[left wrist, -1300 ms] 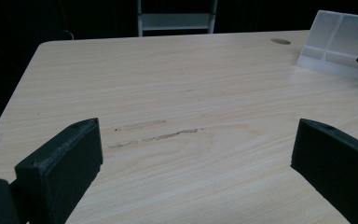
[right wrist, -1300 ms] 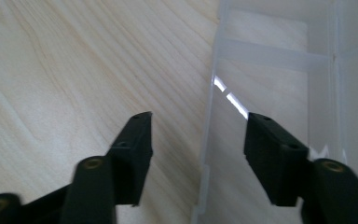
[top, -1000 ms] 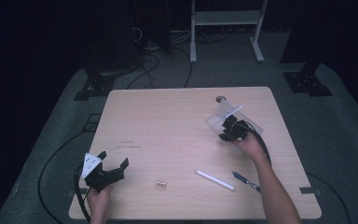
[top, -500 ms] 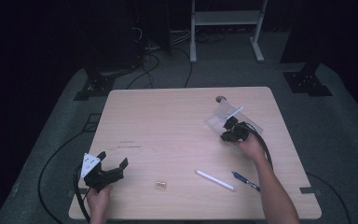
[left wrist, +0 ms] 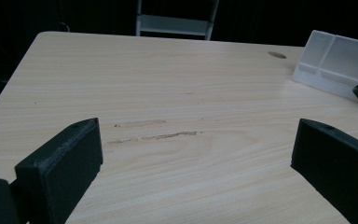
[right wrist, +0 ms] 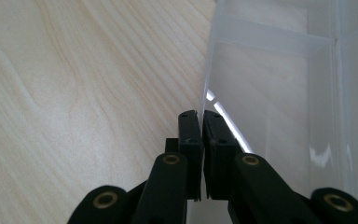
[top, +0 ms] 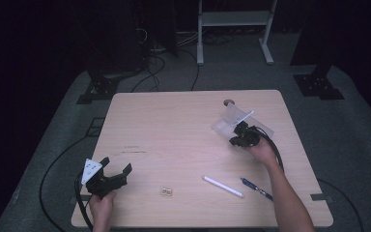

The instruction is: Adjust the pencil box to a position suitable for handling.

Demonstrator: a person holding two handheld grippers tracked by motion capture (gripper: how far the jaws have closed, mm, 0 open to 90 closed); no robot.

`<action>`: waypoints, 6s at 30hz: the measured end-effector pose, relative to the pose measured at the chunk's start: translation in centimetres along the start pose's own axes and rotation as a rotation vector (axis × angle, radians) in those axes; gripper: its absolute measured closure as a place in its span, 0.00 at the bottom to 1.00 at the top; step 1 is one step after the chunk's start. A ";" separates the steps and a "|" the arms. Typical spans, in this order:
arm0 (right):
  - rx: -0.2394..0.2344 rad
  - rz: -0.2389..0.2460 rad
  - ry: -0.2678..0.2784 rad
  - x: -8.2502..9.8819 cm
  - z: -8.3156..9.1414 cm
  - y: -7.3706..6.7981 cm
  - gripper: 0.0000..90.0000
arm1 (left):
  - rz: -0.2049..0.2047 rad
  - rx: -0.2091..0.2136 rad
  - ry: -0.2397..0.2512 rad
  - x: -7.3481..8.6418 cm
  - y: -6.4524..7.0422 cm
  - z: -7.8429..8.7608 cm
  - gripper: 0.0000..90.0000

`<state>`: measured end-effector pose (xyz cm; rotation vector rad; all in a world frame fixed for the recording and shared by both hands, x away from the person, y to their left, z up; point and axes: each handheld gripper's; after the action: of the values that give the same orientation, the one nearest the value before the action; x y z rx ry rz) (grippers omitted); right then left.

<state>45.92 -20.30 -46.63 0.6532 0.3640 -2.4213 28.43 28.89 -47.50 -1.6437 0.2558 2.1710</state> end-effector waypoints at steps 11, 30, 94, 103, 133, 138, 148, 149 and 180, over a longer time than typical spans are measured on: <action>-0.033 0.059 0.053 -0.5 2.0 -0.9 0.96 | 0.004 0.003 -0.003 0.1 0.0 -0.1 0.01; -0.160 0.270 0.061 -2.3 2.1 -6.5 0.96 | 0.019 0.005 -0.001 0.1 -0.1 -0.1 0.01; -0.357 0.267 0.045 -1.8 -0.5 -10.6 0.65 | -0.013 0.036 0.030 0.2 0.4 0.0 0.01; -0.365 0.199 0.085 -0.7 0.8 -9.6 0.52 | -0.020 0.054 0.040 0.2 0.5 -0.1 0.01; -0.298 0.121 0.123 5.9 5.8 -6.1 0.40 | -0.046 0.073 0.047 0.1 0.8 0.0 0.01; -0.285 0.111 0.122 7.2 6.3 -5.5 0.41 | -0.047 0.076 0.048 0.1 0.8 0.0 0.01; -0.263 0.095 0.116 9.8 7.1 -5.0 0.44 | -0.049 0.077 0.048 0.2 0.7 0.1 0.01; -0.262 0.095 0.113 10.0 7.2 -5.0 0.44 | -0.047 0.077 0.049 0.2 0.8 0.1 0.01; -0.216 0.027 0.137 17.2 8.4 -3.7 0.65 | -0.058 0.081 0.045 0.2 0.9 0.1 0.01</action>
<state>28.55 -28.99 -48.33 0.7231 0.6591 -2.2765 27.97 28.16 -47.75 -1.6366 0.3014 2.0553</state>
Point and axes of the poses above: each handheld gripper's, and its own axes: z roughly backward along the jaws, x roughly out of its underside, y roughly to its right, and after that the axes turned 14 degrees about -z, right-handed
